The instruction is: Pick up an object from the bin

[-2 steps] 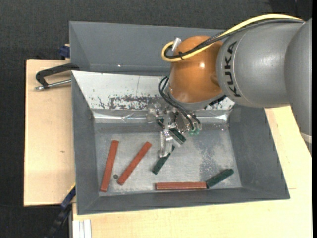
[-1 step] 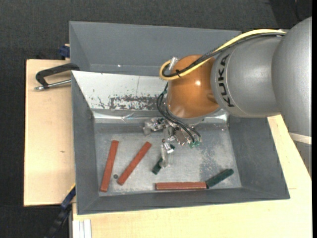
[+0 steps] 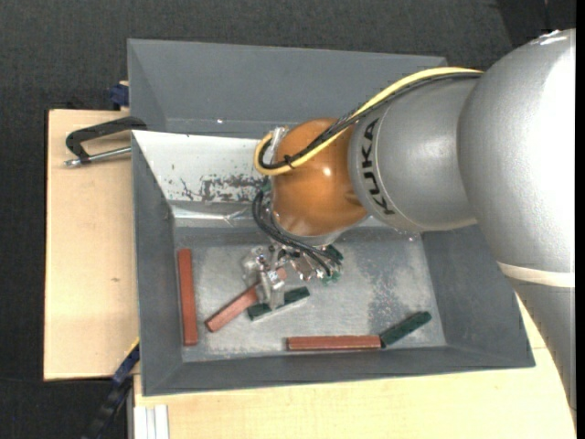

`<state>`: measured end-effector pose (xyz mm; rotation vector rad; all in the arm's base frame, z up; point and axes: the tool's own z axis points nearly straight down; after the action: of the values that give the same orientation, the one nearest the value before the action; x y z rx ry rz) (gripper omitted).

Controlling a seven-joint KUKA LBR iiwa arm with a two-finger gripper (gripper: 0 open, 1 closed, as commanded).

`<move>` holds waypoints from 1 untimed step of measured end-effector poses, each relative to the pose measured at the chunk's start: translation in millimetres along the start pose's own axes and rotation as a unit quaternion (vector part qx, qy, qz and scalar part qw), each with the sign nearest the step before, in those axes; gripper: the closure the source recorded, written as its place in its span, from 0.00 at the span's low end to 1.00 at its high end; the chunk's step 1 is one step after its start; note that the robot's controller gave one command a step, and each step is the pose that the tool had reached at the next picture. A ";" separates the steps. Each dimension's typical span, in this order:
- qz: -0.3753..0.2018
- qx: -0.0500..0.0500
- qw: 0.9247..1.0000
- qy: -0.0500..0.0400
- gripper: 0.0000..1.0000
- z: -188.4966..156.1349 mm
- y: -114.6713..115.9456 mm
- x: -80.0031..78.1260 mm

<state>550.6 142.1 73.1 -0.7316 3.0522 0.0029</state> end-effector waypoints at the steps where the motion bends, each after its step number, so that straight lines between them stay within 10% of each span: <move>1: 0.000 0.000 1.000 0.000 1.00 0.1 -0.1 0.1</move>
Offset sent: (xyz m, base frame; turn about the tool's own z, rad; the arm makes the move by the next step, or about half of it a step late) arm -0.0023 -0.0021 0.1382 -0.0278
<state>550.5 142.0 73.0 -0.7313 3.0525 0.0032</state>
